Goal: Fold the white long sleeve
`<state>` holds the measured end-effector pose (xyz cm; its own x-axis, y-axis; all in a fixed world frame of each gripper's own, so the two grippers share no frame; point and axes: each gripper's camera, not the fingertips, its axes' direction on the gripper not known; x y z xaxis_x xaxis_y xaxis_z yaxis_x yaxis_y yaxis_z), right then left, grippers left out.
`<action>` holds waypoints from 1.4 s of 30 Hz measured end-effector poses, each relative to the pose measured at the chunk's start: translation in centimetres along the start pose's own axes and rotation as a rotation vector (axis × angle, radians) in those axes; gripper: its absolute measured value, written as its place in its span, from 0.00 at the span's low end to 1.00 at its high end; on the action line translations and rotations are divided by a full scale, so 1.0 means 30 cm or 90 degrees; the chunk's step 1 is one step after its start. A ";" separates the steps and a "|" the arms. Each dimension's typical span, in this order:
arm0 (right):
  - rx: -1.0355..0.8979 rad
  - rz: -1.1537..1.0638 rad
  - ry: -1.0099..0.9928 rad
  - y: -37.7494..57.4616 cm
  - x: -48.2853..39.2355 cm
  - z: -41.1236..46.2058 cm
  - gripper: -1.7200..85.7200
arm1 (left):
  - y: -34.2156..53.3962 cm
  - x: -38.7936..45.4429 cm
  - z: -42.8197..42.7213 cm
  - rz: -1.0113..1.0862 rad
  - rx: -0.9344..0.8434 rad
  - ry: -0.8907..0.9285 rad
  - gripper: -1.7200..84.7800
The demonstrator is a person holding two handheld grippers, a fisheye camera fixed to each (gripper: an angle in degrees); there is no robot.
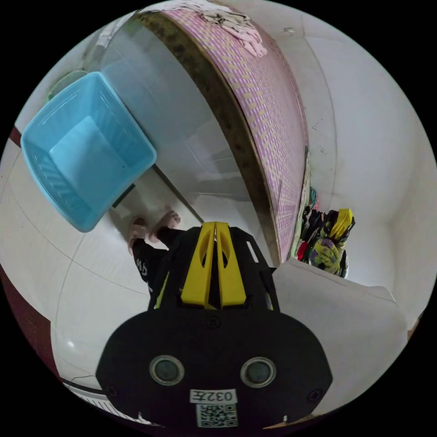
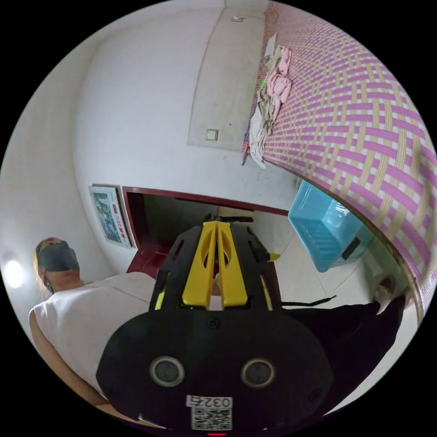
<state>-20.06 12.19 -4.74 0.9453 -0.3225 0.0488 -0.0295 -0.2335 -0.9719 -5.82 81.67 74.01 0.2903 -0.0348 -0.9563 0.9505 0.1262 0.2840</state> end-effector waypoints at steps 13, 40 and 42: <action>0.117 -0.007 -0.001 -0.288 0.016 -0.425 0.01 | -0.215 0.072 0.189 -0.035 -0.004 0.091 0.01; 0.408 0.119 0.082 -0.595 -0.017 -0.628 0.01 | -1.323 -0.046 -0.364 -0.072 0.418 0.132 0.09; 0.419 0.116 0.091 -0.632 -0.044 -0.592 0.01 | -1.444 -0.056 -0.379 -0.091 0.418 0.099 0.09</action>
<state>-26.53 0.76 17.69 0.8908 -0.4318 -0.1416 0.0625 0.4250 -0.9030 -48.75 87.54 62.53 0.1840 0.1420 -0.9726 0.8627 -0.4976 0.0905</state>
